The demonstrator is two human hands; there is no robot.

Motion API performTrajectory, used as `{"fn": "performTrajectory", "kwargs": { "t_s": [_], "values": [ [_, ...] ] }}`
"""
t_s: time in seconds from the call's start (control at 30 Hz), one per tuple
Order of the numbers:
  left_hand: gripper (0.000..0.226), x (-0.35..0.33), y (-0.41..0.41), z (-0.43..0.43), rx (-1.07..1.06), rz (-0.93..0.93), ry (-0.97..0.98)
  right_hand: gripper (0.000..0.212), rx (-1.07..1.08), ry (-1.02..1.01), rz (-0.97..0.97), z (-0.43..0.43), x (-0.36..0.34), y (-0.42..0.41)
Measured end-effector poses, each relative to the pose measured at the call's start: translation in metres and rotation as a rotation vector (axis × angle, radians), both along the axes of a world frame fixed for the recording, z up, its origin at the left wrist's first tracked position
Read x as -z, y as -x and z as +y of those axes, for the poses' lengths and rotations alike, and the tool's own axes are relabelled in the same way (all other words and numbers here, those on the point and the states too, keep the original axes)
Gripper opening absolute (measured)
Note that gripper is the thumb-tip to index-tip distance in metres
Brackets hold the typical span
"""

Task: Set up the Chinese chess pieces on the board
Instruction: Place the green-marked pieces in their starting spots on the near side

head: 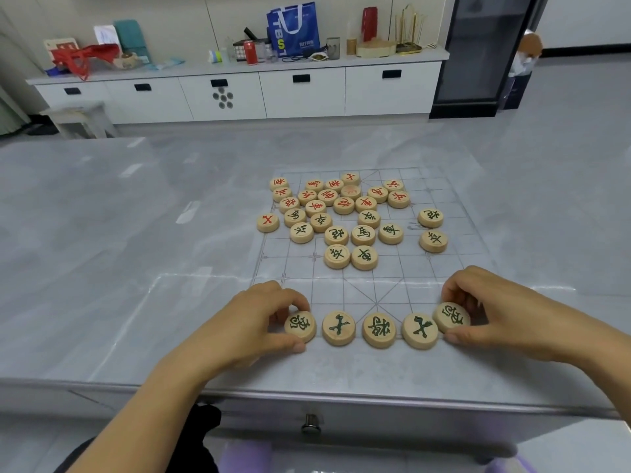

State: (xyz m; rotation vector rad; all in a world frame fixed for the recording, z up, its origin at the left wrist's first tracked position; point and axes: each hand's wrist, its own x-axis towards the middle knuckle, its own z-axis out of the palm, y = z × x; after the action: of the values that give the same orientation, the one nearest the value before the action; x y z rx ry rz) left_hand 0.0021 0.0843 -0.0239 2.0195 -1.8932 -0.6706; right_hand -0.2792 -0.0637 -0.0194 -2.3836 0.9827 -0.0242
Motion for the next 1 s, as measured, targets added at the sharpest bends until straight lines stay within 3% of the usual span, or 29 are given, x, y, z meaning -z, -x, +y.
{"fn": "performTrajectory", "kwargs": {
  "t_s": [0.33,0.47,0.6,0.73,1.0],
  "values": [
    [0.065,-0.004,-0.003,0.003,-0.061,0.101,-0.075,0.030,-0.057,-0.015,-0.013,-0.005,0.003,0.004],
    [0.056,-0.003,0.002,0.002,-0.130,0.126,-0.057,0.059,0.004,-0.075,0.000,-0.005,0.002,0.003],
    [0.042,0.001,0.005,0.001,-0.142,0.080,-0.010,0.039,0.003,-0.038,0.006,-0.001,0.000,0.002],
    [0.031,0.000,0.000,0.001,-0.065,0.063,-0.011,0.036,-0.018,-0.061,0.037,0.000,-0.003,0.002],
    [0.050,-0.002,-0.013,0.005,-0.106,0.146,-0.037,0.045,-0.008,-0.079,0.047,-0.003,-0.006,0.009]
  ]
}}
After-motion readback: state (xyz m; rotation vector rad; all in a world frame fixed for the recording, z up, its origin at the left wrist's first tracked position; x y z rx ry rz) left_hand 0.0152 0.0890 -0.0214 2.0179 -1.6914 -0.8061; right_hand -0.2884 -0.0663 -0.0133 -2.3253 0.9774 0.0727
